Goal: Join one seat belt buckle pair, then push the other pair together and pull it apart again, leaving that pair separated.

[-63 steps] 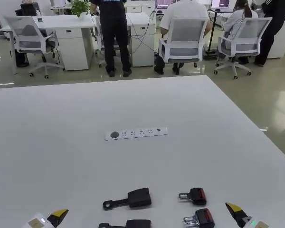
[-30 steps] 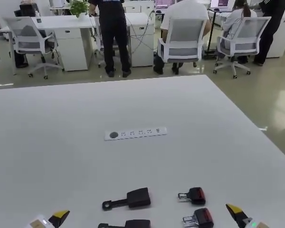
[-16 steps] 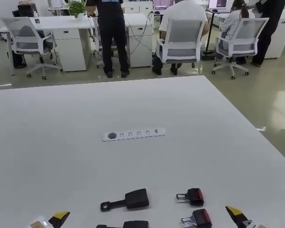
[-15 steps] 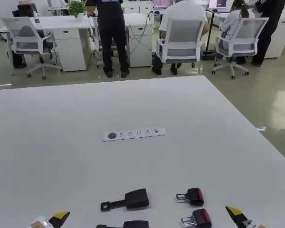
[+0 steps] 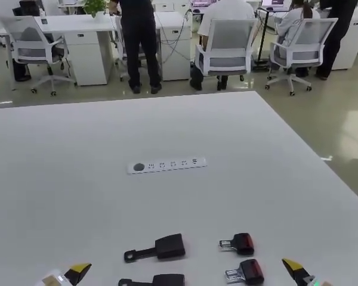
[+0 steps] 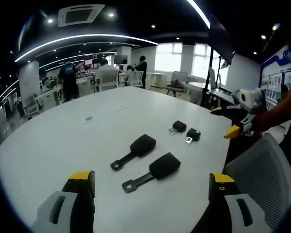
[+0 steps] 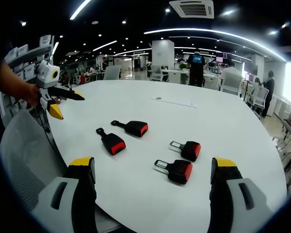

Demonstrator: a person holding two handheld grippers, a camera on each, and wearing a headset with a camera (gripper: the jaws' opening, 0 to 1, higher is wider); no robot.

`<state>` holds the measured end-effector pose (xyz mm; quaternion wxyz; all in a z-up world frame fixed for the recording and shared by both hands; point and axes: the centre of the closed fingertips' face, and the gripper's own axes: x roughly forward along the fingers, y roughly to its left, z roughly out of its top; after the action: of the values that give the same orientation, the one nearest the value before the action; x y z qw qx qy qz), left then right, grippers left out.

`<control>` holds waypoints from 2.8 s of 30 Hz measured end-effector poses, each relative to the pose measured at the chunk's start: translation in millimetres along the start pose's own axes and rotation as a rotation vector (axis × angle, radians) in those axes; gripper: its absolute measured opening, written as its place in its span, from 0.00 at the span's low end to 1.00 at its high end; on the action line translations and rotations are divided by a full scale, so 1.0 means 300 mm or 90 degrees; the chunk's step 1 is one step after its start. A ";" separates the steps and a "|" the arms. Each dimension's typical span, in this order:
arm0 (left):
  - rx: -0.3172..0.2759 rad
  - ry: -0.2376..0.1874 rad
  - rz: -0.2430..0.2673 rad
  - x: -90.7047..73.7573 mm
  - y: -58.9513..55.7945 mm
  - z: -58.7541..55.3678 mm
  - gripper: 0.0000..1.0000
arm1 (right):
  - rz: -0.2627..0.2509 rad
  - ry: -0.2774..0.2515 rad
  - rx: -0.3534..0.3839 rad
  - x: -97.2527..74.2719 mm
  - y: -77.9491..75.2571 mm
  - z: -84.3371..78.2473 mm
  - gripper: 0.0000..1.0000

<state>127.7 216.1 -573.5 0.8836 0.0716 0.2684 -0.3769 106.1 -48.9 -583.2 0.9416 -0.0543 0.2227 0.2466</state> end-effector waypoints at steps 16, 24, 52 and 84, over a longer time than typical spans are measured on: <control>0.009 0.006 -0.019 0.054 -0.015 0.004 0.98 | 0.015 0.018 -0.004 0.026 -0.014 -0.028 0.96; 0.018 0.009 -0.033 0.075 -0.024 0.004 0.95 | 0.036 0.029 -0.013 0.052 -0.011 -0.032 0.94; 0.041 0.042 -0.065 0.155 -0.026 -0.025 0.87 | 0.137 0.105 -0.054 0.151 -0.073 -0.079 0.85; 0.192 0.137 -0.215 0.332 -0.091 -0.057 0.68 | 0.330 0.228 -0.163 0.243 -0.109 -0.187 0.64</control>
<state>158.3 139.8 -638.5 0.7536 0.1968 0.3100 -0.5452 156.8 -57.2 -666.0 0.7788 -0.1564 0.3582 0.4905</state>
